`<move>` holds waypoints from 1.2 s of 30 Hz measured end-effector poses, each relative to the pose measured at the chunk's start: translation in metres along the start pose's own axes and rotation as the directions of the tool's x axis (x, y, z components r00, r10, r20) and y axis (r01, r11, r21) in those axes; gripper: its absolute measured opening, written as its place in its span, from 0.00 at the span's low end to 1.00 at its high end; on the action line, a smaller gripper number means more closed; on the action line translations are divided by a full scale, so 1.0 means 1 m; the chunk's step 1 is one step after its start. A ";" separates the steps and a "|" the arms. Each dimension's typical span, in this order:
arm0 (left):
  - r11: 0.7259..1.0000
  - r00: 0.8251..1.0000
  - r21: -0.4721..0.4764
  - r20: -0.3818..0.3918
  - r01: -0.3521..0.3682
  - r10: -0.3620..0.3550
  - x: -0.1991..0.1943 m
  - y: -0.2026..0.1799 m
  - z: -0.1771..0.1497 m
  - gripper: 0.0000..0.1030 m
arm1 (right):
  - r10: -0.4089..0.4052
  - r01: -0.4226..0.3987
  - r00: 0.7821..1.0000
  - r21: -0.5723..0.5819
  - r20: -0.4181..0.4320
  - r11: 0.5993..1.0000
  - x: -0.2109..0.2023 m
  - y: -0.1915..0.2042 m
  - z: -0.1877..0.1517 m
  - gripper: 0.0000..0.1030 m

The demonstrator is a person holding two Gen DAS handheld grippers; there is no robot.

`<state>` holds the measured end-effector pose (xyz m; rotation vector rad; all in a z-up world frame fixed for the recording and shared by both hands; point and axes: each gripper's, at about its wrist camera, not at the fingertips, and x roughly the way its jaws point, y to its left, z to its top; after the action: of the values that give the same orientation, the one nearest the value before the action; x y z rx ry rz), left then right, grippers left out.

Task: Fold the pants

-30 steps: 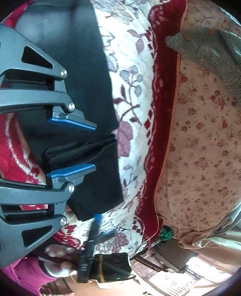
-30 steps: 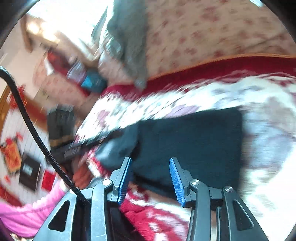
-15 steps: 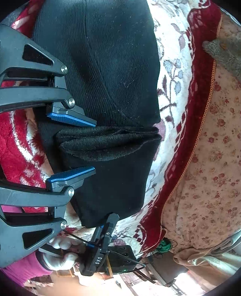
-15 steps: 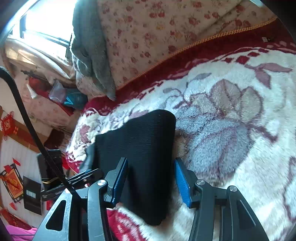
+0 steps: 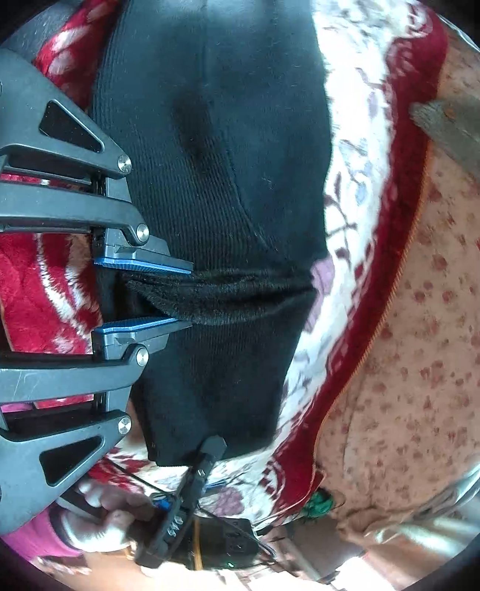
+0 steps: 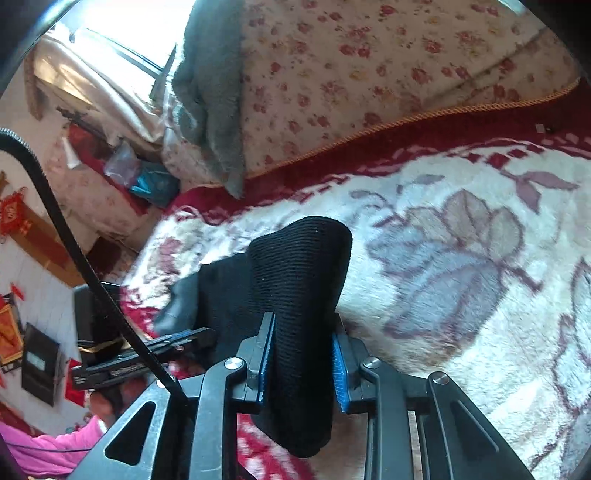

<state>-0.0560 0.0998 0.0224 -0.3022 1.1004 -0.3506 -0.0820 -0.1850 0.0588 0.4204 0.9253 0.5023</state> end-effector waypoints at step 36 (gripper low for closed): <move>0.971 0.958 -0.081 0.162 -0.226 0.237 -0.068 0.012 -0.026 0.47 | -0.068 0.065 0.998 -0.195 -0.011 0.979 0.018 0.095 -0.011 0.48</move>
<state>-0.1058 0.1374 0.0620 -0.2493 0.9665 -0.0800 -0.1039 -0.0969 0.0932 0.2069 0.8945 0.5304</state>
